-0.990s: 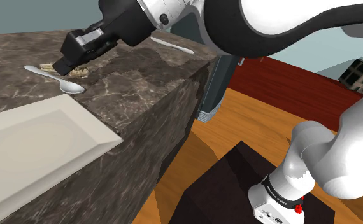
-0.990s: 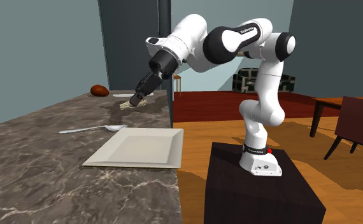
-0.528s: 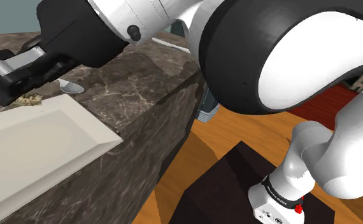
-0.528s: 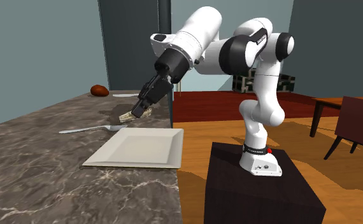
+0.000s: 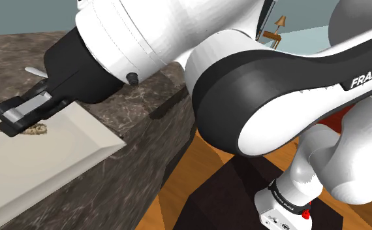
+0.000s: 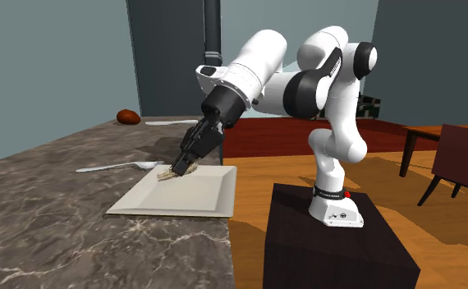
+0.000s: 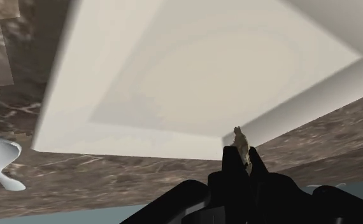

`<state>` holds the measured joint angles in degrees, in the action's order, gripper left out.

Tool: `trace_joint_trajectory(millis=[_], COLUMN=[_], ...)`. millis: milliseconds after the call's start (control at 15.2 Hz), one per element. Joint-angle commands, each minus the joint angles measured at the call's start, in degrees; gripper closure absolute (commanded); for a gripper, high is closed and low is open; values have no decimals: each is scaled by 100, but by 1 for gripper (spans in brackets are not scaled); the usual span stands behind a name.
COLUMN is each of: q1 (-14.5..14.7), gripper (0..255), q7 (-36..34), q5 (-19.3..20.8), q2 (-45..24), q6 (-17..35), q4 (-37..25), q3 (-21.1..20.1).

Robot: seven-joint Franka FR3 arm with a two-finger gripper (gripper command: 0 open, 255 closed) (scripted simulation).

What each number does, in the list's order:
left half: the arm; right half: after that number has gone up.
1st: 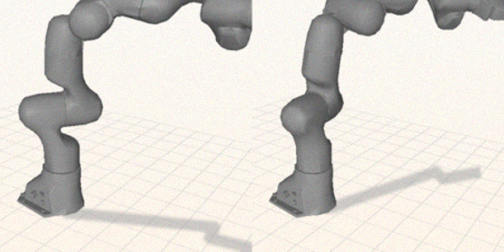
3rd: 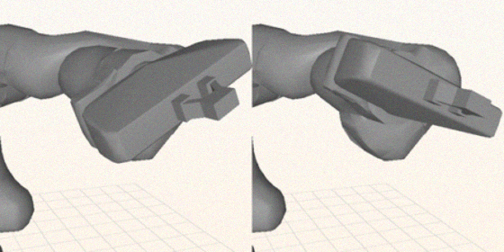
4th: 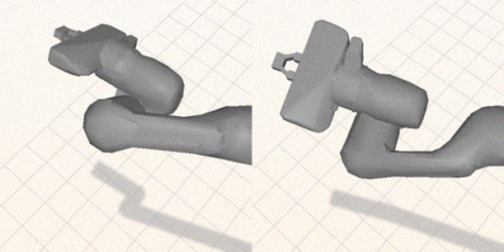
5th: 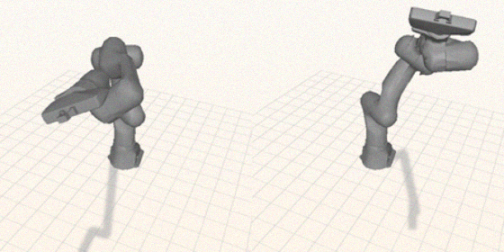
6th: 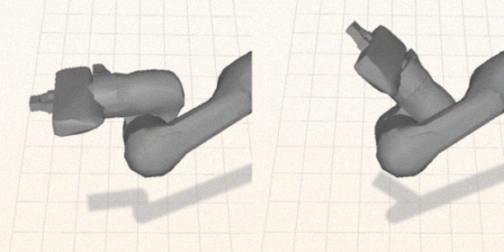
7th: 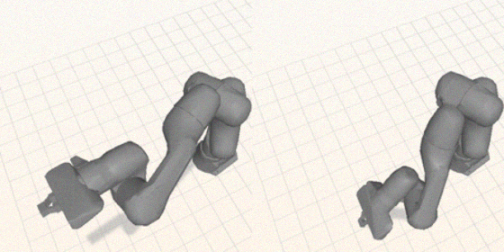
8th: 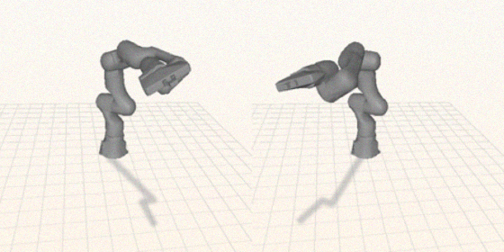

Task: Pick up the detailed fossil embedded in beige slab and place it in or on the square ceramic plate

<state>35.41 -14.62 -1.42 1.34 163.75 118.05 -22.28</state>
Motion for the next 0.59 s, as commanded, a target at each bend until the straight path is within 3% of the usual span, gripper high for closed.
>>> trace_joint_trajectory(millis=[0, 528], q1=[2, 1], gripper=[255, 255], q7=[-75, -120], q5=[88, 150], q2=[-65, -121], q6=[151, 296], q4=[87, 180], q3=[-12, -13])
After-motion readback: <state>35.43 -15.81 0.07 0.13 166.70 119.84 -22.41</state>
